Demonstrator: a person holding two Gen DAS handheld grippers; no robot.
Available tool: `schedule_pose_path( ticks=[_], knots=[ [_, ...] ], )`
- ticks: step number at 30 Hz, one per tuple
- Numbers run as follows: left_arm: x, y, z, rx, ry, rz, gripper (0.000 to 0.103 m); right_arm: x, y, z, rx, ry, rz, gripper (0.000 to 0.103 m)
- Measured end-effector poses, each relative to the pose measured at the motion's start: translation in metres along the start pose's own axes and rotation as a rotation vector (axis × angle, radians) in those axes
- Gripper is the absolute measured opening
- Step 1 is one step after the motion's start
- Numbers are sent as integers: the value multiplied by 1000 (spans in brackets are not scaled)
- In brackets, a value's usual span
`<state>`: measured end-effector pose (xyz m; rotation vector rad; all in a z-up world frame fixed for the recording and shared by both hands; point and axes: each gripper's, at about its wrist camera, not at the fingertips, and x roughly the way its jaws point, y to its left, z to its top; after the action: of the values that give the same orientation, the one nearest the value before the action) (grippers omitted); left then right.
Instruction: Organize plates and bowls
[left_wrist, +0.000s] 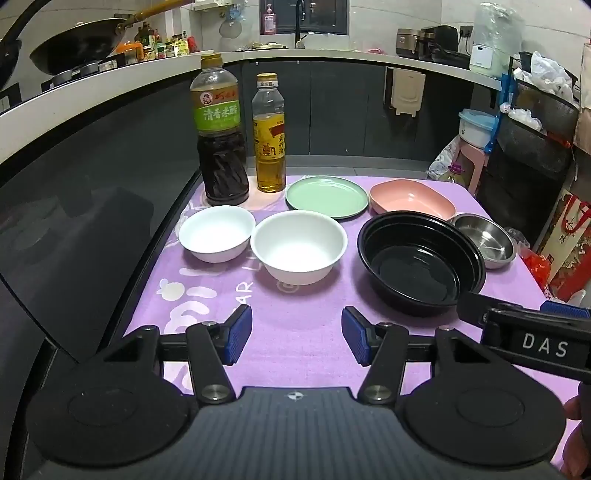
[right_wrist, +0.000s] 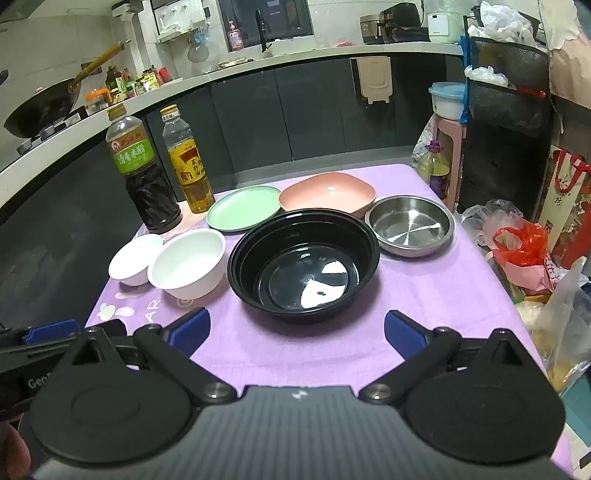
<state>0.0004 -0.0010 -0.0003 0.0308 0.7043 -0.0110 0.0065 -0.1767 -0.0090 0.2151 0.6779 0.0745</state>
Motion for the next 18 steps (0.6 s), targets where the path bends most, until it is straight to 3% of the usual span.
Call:
schedule_pose_path(
  ticks=[14, 18],
  knots=[
    [15, -3, -1, 14, 39, 1, 51, 9, -3, 1, 5, 17, -7, 76],
    [22, -2, -1, 19, 52, 36, 51, 13, -3, 2, 4, 22, -10, 76]
  ],
)
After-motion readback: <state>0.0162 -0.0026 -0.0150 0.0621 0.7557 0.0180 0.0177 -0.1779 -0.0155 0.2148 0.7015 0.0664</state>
